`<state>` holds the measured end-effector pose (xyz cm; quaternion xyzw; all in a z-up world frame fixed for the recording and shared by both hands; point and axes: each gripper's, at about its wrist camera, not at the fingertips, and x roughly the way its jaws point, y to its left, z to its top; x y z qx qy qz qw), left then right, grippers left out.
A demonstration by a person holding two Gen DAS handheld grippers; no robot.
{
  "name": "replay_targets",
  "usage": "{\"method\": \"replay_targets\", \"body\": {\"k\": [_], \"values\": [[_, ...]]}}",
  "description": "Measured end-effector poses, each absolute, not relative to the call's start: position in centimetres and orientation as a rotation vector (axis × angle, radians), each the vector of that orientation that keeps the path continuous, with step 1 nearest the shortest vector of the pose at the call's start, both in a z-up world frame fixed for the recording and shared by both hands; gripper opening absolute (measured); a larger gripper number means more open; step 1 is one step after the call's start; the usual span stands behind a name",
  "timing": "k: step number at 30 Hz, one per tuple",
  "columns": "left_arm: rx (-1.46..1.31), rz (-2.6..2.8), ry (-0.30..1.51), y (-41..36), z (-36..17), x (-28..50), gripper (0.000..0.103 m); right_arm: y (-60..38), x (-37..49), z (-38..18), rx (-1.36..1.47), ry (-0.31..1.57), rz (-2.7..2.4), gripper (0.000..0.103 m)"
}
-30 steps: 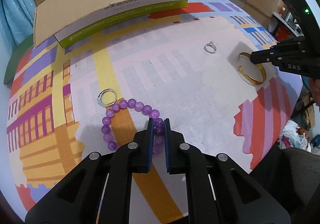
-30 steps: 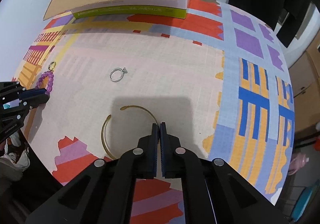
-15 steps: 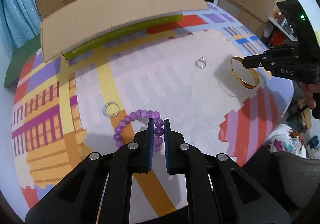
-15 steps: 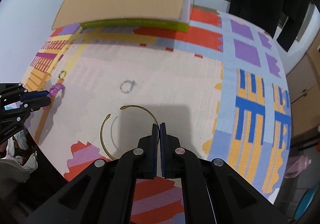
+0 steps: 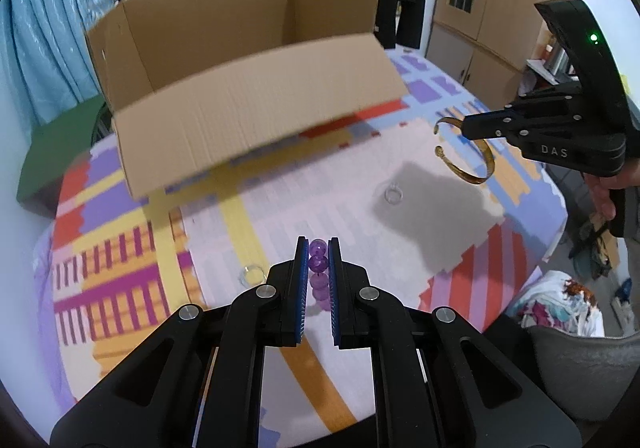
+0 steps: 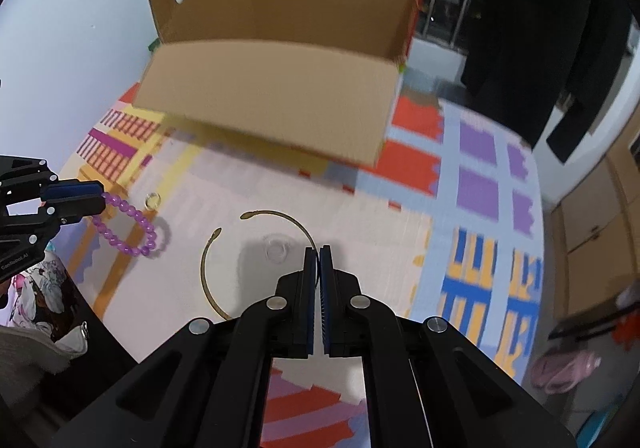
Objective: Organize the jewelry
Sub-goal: 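Carry both held pieces into the box and open both grippers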
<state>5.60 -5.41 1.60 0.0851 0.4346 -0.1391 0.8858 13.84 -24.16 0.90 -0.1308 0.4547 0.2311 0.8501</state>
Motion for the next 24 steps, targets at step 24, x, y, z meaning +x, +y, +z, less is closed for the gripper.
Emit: {"method": "replay_targets", "body": {"k": [24], "values": [[0.248,-0.238,0.736,-3.9,12.2,16.1,0.009,-17.7,22.6,10.0,-0.363,0.822,0.512,0.002]]}}
